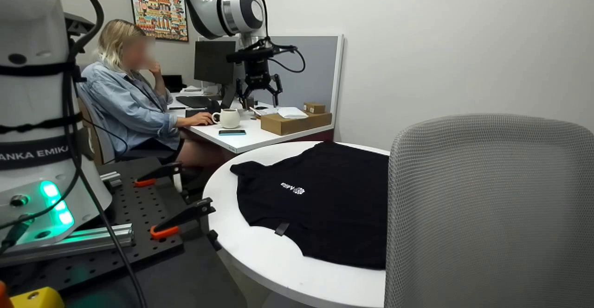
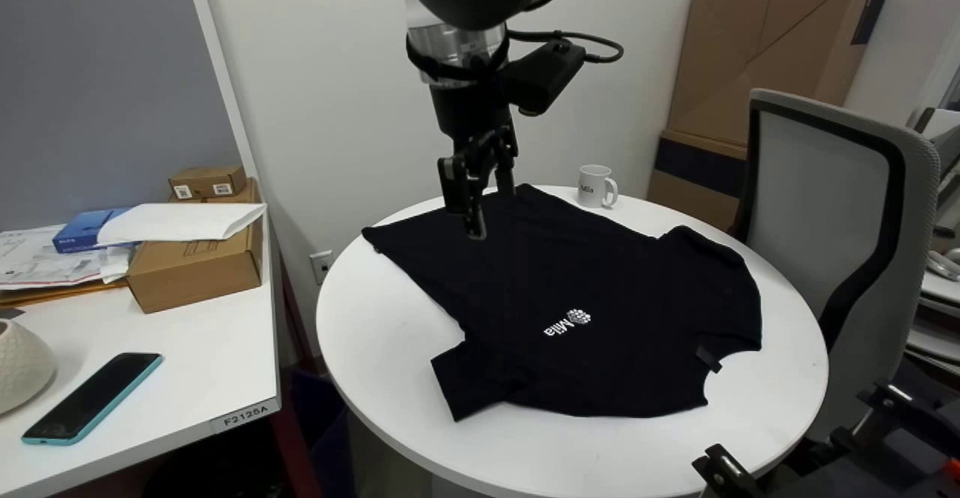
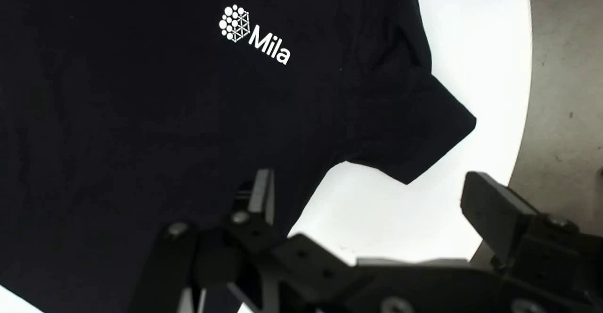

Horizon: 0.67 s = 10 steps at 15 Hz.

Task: Fold the t-shirt

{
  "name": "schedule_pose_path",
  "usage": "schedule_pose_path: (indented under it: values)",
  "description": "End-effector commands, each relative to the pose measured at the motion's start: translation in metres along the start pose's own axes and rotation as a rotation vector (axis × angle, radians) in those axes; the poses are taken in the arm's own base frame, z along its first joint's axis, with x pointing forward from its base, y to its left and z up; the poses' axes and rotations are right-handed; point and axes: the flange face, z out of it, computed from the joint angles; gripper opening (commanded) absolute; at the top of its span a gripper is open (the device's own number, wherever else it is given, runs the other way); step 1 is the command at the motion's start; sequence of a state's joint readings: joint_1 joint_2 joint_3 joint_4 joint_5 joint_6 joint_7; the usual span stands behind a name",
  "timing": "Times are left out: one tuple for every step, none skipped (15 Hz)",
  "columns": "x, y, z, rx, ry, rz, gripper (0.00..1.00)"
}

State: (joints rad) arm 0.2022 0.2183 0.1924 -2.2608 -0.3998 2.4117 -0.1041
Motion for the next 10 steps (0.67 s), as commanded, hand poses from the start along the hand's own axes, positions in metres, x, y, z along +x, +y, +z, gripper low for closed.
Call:
schedule_pose_path:
  values:
    - [0.019, -0.016, 0.026, -0.036, -0.011, -0.099, 1.0]
    - [0.022, -0.021, 0.033, -0.042, -0.008, -0.118, 1.0]
    - [0.025, -0.025, 0.039, -0.047, -0.005, -0.136, 1.0]
    - [0.028, -0.03, 0.046, -0.046, 0.001, -0.152, 1.0]
    - [0.031, -0.033, 0.052, -0.043, 0.005, -0.165, 1.0]
    - [0.033, -0.038, 0.059, -0.035, 0.01, -0.174, 1.0]
    - [0.034, -0.041, 0.065, -0.029, 0.012, -0.18, 1.0]
    - [0.035, -0.044, 0.073, -0.015, 0.009, -0.179, 1.0]
    - [0.035, -0.046, 0.079, -0.01, 0.007, -0.181, 1.0]
    - [0.034, -0.048, 0.088, 0.001, 0.0, -0.18, 1.0]
